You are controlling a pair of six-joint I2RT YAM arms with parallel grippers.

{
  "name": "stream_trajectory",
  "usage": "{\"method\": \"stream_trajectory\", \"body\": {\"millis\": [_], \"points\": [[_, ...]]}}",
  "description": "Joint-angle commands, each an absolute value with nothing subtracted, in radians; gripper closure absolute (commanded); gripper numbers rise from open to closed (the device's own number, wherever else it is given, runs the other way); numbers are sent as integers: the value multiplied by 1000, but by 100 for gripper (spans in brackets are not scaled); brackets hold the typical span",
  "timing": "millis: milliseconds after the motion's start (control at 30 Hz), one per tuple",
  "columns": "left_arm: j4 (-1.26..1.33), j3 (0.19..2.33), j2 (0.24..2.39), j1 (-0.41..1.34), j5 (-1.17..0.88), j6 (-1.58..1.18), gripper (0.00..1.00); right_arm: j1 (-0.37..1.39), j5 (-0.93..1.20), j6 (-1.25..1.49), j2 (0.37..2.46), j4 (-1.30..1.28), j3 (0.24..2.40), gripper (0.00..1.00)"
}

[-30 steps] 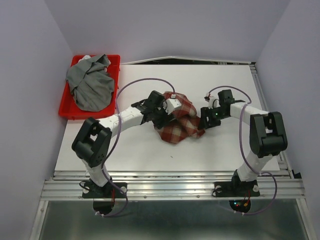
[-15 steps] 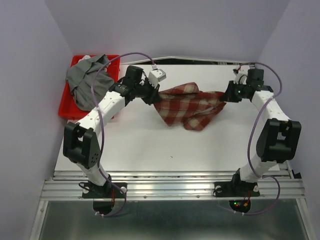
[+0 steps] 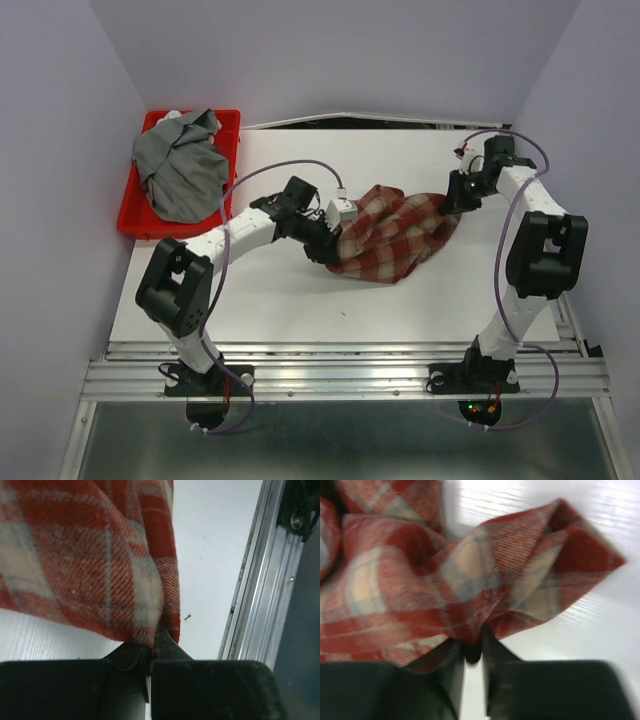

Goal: Fold and stack the skirts
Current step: Flatten the skirt out

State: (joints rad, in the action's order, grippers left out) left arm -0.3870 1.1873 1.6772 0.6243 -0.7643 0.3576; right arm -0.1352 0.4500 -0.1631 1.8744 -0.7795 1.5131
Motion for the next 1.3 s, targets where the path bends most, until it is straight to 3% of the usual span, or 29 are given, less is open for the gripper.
{"method": "stream_trajectory", "body": {"millis": [0, 67, 167, 333, 500, 633, 733, 967, 1267], "points": [[-494, 1224, 1641, 493, -972, 260, 100, -170, 304, -193, 1798, -644, 1493, 72], [-401, 1227, 1635, 469, -992, 186, 100, -161, 299, -189, 1802, -658, 1505, 41], [-288, 1217, 1654, 468, -1031, 25, 93, -161, 311, -208, 1784, -724, 1555, 29], [-193, 1282, 1726, 471, -1132, -151, 100, -152, 505, -265, 1637, -770, 1507, 28], [128, 1304, 1701, 471, -1071, -555, 100, -22, 659, -229, 1416, -697, 1359, 28], [268, 1354, 1690, 476, -951, -817, 100, 69, 729, -137, 1247, -534, 1243, 16], [345, 1371, 1687, 505, -870, -940, 100, 129, 735, -95, 1239, -491, 1226, 11], [405, 1416, 1736, 597, -752, -1080, 88, 215, 727, -52, 1285, -442, 1164, 0], [364, 1535, 1851, 634, -602, -1092, 89, 242, 506, 83, 1233, -365, 1052, 0]]}}
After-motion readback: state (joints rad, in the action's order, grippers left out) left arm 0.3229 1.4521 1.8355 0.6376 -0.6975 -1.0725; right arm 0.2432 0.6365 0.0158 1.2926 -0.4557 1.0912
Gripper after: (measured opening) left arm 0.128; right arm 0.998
